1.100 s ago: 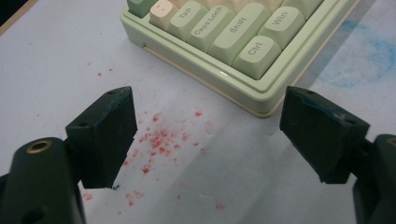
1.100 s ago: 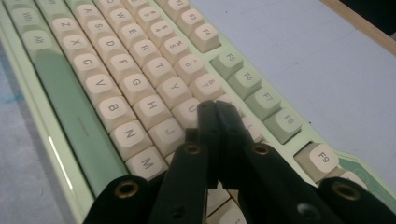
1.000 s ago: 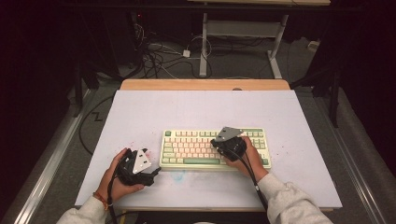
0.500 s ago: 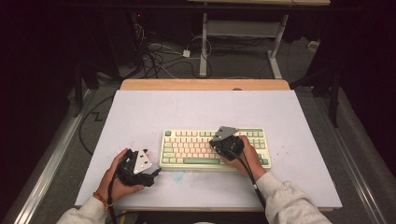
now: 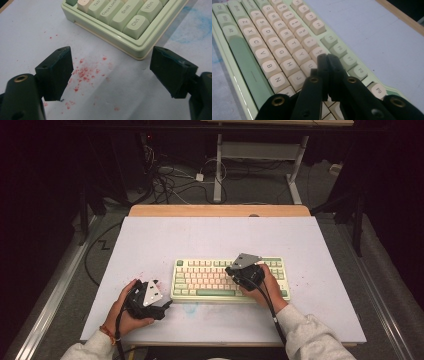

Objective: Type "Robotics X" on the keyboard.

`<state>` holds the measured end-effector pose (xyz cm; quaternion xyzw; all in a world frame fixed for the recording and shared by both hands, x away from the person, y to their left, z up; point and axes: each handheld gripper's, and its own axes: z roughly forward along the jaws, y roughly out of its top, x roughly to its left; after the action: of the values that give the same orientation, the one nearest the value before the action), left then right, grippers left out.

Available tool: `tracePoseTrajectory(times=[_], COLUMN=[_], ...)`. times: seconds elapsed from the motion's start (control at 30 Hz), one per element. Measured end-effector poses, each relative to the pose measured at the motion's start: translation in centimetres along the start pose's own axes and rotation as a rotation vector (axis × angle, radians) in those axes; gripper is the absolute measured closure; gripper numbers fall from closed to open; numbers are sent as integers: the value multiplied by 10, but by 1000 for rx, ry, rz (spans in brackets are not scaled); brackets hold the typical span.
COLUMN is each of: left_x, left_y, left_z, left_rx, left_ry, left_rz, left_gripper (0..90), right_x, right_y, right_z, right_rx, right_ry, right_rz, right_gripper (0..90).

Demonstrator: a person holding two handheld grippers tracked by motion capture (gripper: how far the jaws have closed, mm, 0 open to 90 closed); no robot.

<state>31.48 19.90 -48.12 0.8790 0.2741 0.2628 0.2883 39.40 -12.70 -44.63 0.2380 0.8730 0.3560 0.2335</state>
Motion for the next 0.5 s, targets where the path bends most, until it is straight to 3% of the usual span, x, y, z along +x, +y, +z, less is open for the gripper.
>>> tracePoseTrajectory(times=[0.2,0.5], left_x=[0,0], left_y=[0,0], left_z=[1,0], left_rx=[7,19], left_ry=[7,16], left_rz=[-7,2], left_gripper=[177,178], right_x=[-3,-7], right_y=[2,4], right_z=[-9,-25], right_rx=[-30,-78], right_ry=[-13,-38], right_rz=[8,25], right_gripper=[826,622])
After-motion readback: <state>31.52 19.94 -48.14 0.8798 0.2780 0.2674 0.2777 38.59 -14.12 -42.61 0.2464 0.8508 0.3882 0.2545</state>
